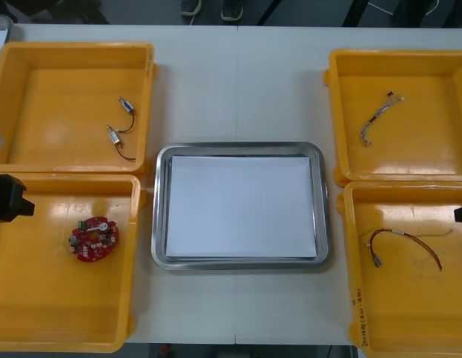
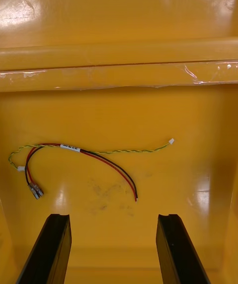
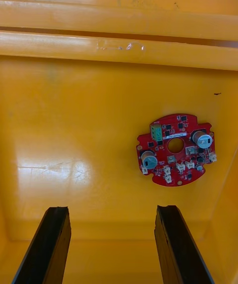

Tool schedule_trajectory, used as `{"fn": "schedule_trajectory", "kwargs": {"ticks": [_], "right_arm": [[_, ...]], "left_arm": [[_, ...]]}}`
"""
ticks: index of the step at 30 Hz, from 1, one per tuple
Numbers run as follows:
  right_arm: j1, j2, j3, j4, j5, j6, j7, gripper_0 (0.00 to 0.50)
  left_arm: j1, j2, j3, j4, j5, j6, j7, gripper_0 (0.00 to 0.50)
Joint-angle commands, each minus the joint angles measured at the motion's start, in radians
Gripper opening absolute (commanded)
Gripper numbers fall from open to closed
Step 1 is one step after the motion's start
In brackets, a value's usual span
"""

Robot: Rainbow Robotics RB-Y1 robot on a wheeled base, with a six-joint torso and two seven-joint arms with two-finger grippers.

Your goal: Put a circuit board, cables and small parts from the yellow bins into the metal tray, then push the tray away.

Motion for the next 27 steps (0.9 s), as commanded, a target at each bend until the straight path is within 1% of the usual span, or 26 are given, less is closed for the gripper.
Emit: {"fn": "schedule_trajectory", "kwargs": {"ticks": [1, 27], "right_arm": [[0.016, -0.036, -0.025, -0.031, -0.009, 0.003, -0.025, 0.500], [0.016, -0.036, -0.025, -0.031, -0.009, 0.003, -0.025, 0.500]], "left_arm": [[0.016, 0.040, 0.028, -0.029, 0.008, 0.006, -0.062, 0.500], [0.016, 0.040, 0.028, -0.029, 0.008, 0.006, -0.062, 0.500]]}}
